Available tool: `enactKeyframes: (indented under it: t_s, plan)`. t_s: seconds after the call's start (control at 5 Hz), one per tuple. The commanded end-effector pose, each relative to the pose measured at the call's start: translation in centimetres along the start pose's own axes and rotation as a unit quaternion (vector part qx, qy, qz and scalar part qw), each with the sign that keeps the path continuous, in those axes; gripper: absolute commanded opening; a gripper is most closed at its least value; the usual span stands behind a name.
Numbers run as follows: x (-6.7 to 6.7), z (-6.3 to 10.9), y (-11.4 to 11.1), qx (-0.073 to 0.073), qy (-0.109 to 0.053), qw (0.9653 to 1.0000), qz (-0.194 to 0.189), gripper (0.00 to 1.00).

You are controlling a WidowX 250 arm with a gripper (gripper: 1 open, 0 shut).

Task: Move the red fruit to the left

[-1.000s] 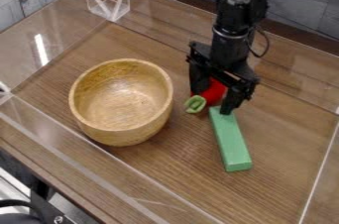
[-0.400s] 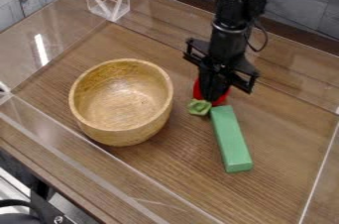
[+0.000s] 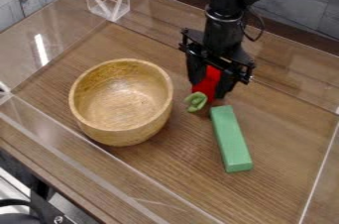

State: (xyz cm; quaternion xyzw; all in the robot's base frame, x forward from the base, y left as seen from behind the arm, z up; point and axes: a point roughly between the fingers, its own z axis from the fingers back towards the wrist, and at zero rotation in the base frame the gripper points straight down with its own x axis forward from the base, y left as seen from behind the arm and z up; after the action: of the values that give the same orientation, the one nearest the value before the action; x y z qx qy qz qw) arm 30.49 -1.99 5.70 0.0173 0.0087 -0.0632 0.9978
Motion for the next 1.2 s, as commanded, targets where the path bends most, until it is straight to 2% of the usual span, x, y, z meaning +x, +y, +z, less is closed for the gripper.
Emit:
enactKeyframes:
  t_s: [0.0, 0.2, 0.4, 0.6, 0.8, 1.0]
  plan:
    - [0.9, 2.0, 0.8, 0.01, -0.04, 0.999, -0.017, 0.0]
    - [1.0, 2.1, 0.7, 0.007, -0.039, 0.9985, -0.038, 1.0]
    - [1.3, 2.3, 0.3, 0.006, -0.038, 0.9989, -0.026, 1.0]
    - [1.9, 2.2, 0.3, 0.011, -0.042, 0.9989, -0.013, 0.0]
    - [2.5, 1.0, 0.9, 0.017, -0.049, 0.9986, -0.008, 0.0]
    - [2.8, 0.3, 1.4, 0.013, -0.047, 0.9988, 0.0, 1.0]
